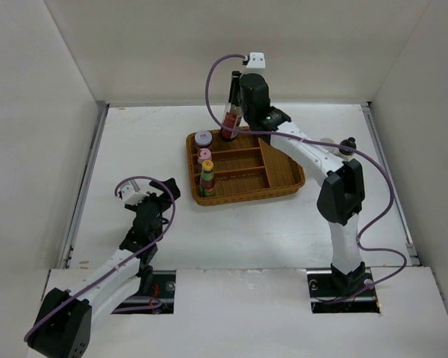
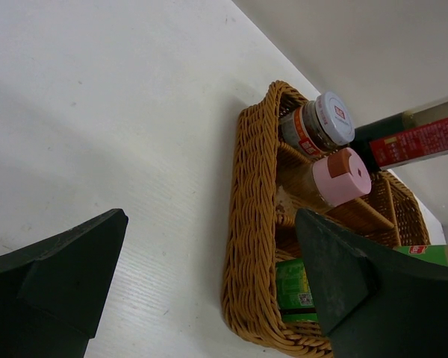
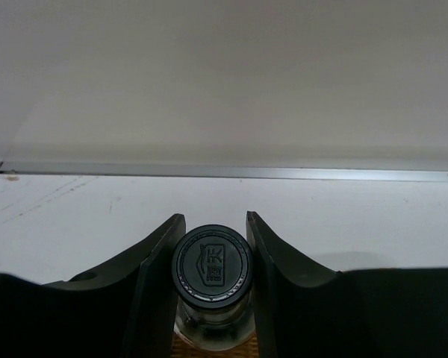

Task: Organize the condiment bottles

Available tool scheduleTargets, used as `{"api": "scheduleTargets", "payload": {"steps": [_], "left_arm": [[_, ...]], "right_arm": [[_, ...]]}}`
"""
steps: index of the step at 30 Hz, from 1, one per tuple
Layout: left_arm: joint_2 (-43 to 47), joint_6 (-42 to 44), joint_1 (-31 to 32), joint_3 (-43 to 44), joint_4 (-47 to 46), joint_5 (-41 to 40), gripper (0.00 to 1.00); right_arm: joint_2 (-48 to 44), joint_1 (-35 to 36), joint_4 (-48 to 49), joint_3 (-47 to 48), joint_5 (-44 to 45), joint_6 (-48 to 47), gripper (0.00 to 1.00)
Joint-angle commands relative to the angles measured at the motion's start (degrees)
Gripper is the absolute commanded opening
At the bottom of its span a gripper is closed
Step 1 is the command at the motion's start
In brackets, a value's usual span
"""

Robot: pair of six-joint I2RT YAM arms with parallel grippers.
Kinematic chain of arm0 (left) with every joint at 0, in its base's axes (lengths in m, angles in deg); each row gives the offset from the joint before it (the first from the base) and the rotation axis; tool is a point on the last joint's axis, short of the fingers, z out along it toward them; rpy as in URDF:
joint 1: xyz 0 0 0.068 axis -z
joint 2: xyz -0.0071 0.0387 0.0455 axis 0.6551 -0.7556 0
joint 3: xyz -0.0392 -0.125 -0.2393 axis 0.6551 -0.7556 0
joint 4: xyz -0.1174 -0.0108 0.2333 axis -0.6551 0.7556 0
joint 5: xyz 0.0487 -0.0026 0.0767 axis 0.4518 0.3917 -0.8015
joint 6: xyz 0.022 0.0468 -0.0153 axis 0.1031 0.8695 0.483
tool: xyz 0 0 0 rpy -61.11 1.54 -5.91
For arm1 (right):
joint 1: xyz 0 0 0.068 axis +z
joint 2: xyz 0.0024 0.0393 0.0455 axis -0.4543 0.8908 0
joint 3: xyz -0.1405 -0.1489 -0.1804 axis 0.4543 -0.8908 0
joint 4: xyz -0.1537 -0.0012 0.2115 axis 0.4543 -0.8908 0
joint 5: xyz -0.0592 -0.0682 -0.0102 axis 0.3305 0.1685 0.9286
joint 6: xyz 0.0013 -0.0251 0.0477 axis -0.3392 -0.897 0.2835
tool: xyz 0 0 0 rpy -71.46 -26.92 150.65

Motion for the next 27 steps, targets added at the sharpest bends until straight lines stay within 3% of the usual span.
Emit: {"api": "scheduleTargets", "payload": {"steps": [1, 27], "left_arm": [[0.42, -0.76, 0.38, -1.11, -2.81, 0.39, 1.0], [-0.37, -1.02, 0.38, -0.93, -2.81, 0.39, 1.0]], "right_arm": [[-0.42, 1.75, 10.68, 4.99, -0.48, 2.61, 0.29], [4.24, 4.48, 11.03, 0.85, -1.27, -1.95, 0.32]]}}
